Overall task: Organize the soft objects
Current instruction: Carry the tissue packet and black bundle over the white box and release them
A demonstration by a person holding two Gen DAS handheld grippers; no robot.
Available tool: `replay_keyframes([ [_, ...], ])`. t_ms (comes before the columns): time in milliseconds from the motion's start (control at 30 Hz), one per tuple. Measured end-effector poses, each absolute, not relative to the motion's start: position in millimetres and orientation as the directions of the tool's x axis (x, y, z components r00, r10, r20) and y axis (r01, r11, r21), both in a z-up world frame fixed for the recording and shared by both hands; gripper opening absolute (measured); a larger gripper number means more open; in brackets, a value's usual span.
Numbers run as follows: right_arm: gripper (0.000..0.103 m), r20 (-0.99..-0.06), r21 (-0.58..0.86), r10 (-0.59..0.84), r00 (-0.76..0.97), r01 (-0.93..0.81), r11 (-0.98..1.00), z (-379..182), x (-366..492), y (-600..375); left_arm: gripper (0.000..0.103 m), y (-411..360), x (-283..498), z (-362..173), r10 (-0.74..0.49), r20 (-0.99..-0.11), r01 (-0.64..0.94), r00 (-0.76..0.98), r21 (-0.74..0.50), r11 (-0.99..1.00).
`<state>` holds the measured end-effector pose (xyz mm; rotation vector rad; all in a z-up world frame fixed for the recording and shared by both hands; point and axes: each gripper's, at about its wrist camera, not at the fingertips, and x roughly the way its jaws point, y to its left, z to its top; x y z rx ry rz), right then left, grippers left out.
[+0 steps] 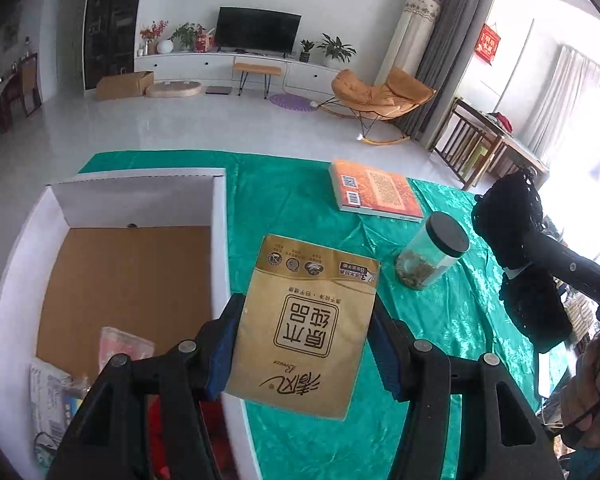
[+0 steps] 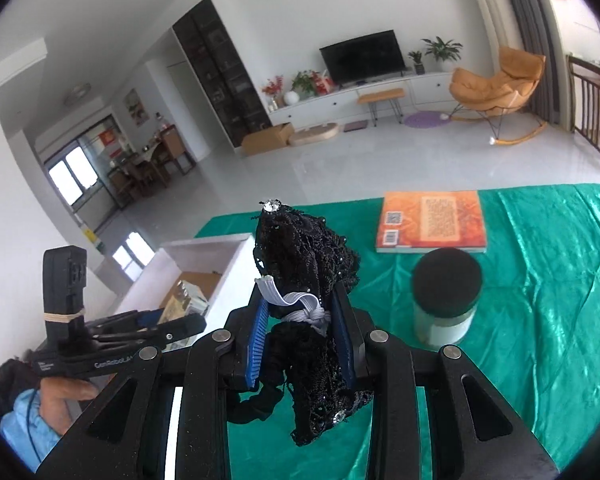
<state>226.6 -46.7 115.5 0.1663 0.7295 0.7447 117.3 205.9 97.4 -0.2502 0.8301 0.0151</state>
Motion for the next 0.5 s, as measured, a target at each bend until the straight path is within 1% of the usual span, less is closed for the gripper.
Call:
replay_keyframes([
  [100, 0.033, -0.535, 0.457, 0.759, 0.372, -0.628, 0.63, 115, 185, 10, 0.058, 242, 73, 96, 0.039, -0.746, -0.201, 0.665, -0.129, 0.971],
  [200, 0.033, -0.539, 0.508, 0.806, 0.245, -0.668, 0.544, 104, 147, 67, 0.059, 268, 37, 86, 0.144, -0.757, -0.282, 0.637, -0.055, 0.958],
  [233, 0.033, -0.544, 0.525, 0.814, 0.205, -0.674, 0.52, 98, 137, 83, 0.063, 274, 27, 82, 0.18, -0.758, -0.312, 0.627, -0.033, 0.95],
  [300, 0.039, -0.563, 0.543, 0.815, 0.139, -0.682, 0.491, 85, 119, 113, 0.076, 284, 11, 73, 0.243, -0.755, -0.367, 0.609, 0.003, 0.93],
  [333, 0.046, -0.579, 0.54, 0.807, 0.115, -0.688, 0.486, 76, 111, 128, 0.088, 288, 4, 69, 0.283, -0.75, -0.4, 0.598, 0.027, 0.916],
  [367, 0.061, -0.595, 0.536, 0.798, 0.093, -0.694, 0.481, 69, 105, 140, 0.095, 291, -3, 65, 0.329, -0.738, -0.433, 0.589, 0.056, 0.9],
  [400, 0.066, -0.6, 0.544, 0.797, 0.07, -0.695, 0.471, 62, 101, 148, 0.098, 295, -9, 60, 0.359, -0.726, -0.457, 0.586, 0.069, 0.887],
  [433, 0.068, -0.599, 0.553, 0.799, 0.059, -0.69, 0.466, 56, 98, 152, 0.1, 297, -15, 57, 0.376, -0.717, -0.475, 0.587, 0.07, 0.877],
  [500, 0.068, -0.604, 0.559, 0.795, 0.046, -0.687, 0.464, 49, 97, 151, 0.1, 302, -24, 52, 0.398, -0.71, -0.507, 0.58, 0.068, 0.859],
])
